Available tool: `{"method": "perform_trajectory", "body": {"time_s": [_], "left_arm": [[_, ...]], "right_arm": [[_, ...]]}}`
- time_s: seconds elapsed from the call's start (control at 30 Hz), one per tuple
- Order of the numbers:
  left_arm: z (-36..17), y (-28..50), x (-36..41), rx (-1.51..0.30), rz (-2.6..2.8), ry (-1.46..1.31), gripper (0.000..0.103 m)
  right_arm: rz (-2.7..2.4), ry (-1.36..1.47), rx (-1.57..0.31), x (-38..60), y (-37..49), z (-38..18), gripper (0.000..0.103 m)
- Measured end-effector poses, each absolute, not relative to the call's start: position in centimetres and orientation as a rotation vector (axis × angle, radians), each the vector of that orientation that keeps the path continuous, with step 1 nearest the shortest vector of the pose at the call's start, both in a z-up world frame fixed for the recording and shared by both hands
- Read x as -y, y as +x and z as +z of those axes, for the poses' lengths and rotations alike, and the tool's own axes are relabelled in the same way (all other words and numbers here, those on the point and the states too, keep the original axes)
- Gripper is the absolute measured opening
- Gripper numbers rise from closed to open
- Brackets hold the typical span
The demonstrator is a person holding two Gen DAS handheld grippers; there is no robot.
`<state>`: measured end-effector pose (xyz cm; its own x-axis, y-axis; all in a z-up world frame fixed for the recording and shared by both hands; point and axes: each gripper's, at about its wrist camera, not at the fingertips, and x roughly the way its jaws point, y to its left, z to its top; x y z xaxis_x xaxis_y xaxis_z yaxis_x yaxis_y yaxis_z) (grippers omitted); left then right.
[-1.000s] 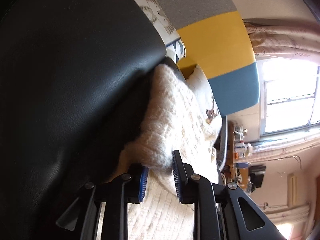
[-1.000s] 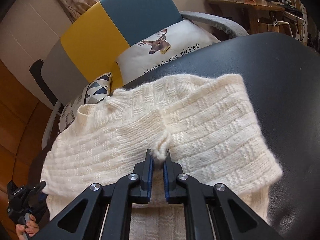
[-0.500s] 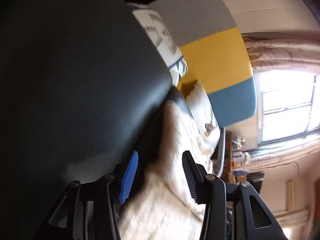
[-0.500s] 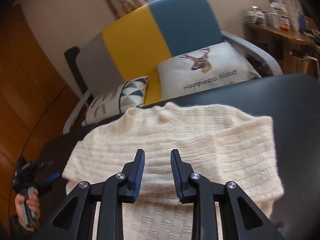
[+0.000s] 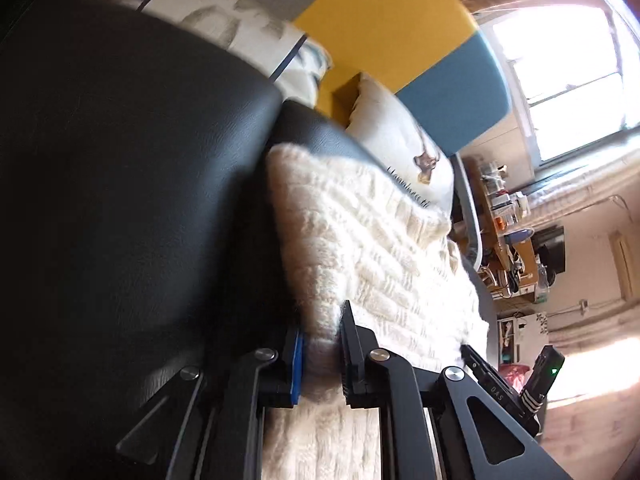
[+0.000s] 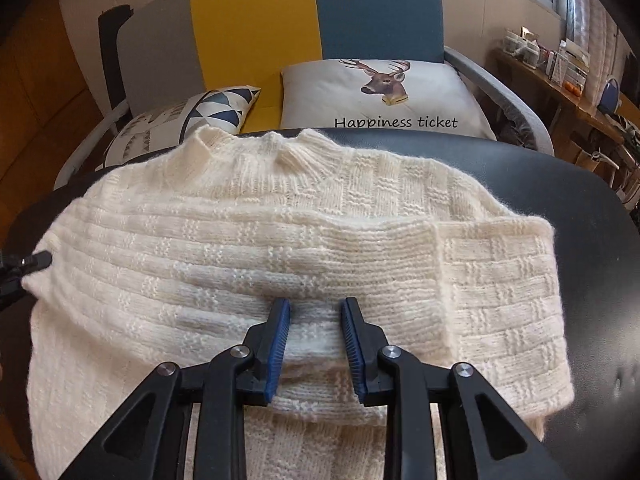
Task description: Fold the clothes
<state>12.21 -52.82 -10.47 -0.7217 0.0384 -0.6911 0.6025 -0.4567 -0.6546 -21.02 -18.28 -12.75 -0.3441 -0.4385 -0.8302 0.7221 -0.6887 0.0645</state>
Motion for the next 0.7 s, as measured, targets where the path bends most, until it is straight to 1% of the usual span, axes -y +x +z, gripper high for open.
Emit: {"method": "perform_trajectory", "body": {"time_s": [0.07,0.13,0.2,0.23,0.3,0.33,0.37,0.4,0.5,0.6,0.7], "left_arm": [[-9.8,11.4,52.8,-1.267,-2.236,0.936,0.012],[-9.9,10.9,52.4,-1.126,-2.19,1.003,0.012],[-10.5,11.3,52.3,-1.103,-2.172,1.049,0.015],[-10.5,11.8,52.3,-1.129,-2.171,1.042,0.017],[-10.2,12.7,52.4,-1.18,-2.168,1.025,0.026],[-9.8,13.4,52.4,-1.209,-2.168,1.001,0.028],[-9.4,14.1,52.4,-1.237,-2.167,0.978,0.034],[-9.0,14.7,52.4,-1.265,-2.165,0.954,0.038],[-8.6,16.0,51.4,-1.304,-2.2,0.95,0.044],[-8.5,16.8,50.2,-1.311,-2.239,0.977,0.045],[-9.7,16.2,49.2,-1.326,-2.23,1.018,0.045]], "right_arm": [[-2.079,1.107,-0.444,18.4,-20.6,-12.9,0.027],[-2.085,1.088,-0.442,18.4,-20.3,-12.9,0.027],[-2.082,1.069,-0.457,18.4,-20.1,-12.9,0.027],[-2.078,1.066,-0.461,18.4,-20.1,-12.9,0.027],[-2.068,1.072,-0.454,18.4,-20.3,-12.8,0.027],[-2.064,1.078,-0.446,18.3,-20.4,-12.8,0.027],[-2.062,1.081,-0.441,18.3,-20.5,-12.8,0.027],[-2.06,1.083,-0.437,18.3,-20.6,-12.8,0.027],[-2.068,1.074,-0.431,18.2,-20.4,-12.9,0.027],[-2.083,1.066,-0.423,18.1,-20.2,-12.9,0.027],[-2.091,1.073,-0.414,18.1,-20.1,-12.8,0.027]]}}
